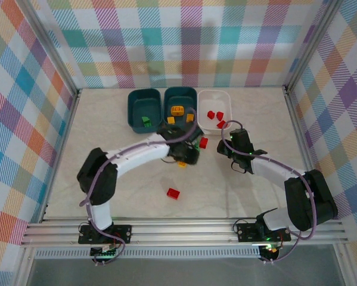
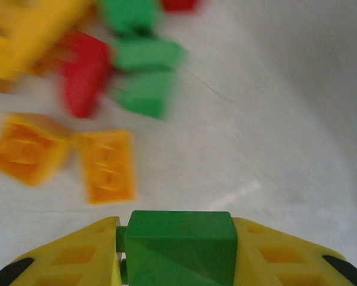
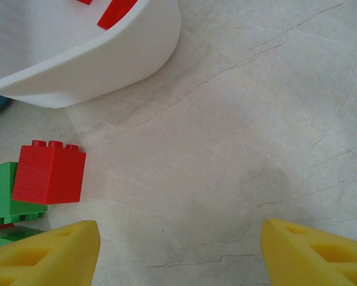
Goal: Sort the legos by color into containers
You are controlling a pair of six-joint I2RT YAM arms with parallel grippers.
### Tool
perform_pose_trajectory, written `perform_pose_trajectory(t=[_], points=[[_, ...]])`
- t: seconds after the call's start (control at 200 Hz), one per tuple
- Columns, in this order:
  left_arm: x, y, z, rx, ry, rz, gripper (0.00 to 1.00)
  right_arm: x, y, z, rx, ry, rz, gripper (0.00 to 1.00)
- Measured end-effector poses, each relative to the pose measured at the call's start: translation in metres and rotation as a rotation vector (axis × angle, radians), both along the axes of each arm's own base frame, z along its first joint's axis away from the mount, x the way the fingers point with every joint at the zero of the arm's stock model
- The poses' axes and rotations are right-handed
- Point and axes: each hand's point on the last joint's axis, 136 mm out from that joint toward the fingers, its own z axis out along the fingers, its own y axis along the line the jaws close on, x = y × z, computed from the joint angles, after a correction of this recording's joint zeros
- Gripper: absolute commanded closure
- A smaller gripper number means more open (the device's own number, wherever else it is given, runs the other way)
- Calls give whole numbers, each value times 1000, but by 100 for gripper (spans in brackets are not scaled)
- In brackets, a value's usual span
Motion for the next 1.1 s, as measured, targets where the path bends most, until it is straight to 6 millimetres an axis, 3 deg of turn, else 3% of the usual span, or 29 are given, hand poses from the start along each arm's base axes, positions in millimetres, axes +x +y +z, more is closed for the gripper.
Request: perform_pose_trajectory(t=[0.13,0.305,0.425,0.56,0.7,0.795,0.99,1.1], points=[[65,62,21,-53,-30,249,60,1,0,1,2,-5,0,28],[131,138,41,-127,-63,526,58,1,1,1,3,-6,0,28],[177,160,40,-175,-63,615,58,2,2,1,11,-8,2,28],[222,164,13,-174,-34,639,55,2,2,2,14,-9,3,28],[231,165,-18,-132,27,647,51,2,3,1,15,-8,4,28],[225,166,-23,-118,57,648,38,2,3,1,15,-8,5,28],[227,163,-4,-157,38,635,26,1,4,1,22,-5,11,28],[223,161,27,-201,-2,618,22,1,6,1,27,-3,16,28]])
